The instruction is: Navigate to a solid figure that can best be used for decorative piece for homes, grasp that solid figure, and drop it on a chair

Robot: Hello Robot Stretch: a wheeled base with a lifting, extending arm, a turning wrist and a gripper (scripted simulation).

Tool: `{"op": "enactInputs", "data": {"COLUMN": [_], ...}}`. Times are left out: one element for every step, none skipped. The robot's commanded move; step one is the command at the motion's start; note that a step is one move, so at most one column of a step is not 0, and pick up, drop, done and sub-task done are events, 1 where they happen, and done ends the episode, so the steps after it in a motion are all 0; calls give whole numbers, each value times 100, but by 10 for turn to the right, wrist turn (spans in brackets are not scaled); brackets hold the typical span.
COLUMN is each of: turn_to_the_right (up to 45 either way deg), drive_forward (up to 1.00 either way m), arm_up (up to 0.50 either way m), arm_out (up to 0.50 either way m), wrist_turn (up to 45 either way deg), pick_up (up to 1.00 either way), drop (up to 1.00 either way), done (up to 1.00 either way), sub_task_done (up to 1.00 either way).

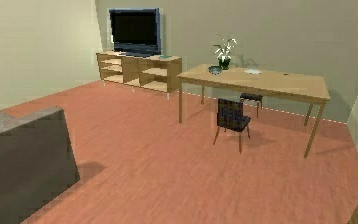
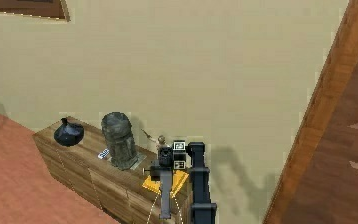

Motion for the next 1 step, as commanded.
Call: {"op": "enactInputs", "data": {"turn_to_the_right": [0], "drive_forward": [0], "arm_up": [0], "arm_out": [0], "wrist_turn": [450], "pick_up": [0], "drop": [0], "done": [0], "sub_task_done": [0]}}
